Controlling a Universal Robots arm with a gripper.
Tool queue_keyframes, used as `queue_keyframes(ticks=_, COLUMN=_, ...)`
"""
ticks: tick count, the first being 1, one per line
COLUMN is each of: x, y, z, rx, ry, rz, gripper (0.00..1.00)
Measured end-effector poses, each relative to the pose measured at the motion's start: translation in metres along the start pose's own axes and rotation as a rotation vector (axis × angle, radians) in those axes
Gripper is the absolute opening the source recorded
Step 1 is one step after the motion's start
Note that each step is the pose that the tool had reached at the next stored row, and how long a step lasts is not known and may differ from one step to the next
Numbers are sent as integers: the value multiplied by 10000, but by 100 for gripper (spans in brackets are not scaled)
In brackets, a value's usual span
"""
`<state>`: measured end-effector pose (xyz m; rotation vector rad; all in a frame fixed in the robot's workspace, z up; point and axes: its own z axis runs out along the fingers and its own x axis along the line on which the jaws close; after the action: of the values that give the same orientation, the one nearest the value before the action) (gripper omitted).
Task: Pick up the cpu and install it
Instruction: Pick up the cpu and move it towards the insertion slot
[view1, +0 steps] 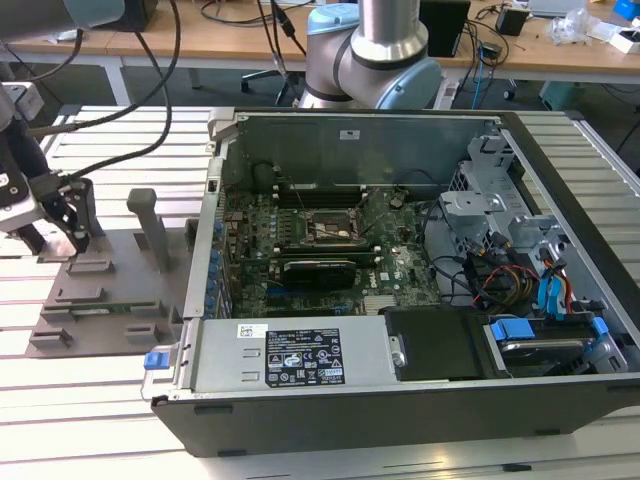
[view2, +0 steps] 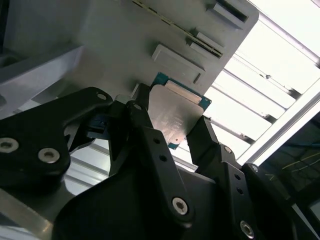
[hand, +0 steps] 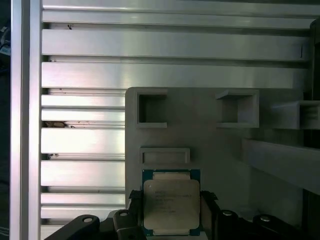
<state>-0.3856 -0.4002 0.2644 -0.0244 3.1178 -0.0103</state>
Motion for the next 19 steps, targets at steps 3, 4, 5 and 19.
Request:
queue_keyframes(ticks=3, x=-1, y=0, z=-59, rx=1, ry=0, rz=0, gripper=55)
queue_keyframes(ticks=4, x=-2, y=0, z=-96, rx=2, ry=1, rz=0, gripper=55)
queue_keyframes(ticks=5, x=-3, y=0, z=-117, rx=2, ry=1, rz=0, gripper=55)
queue_keyframes(ticks=19, x=-12, y=1, z=-501, rx=18, ry=1, rz=0, gripper=55)
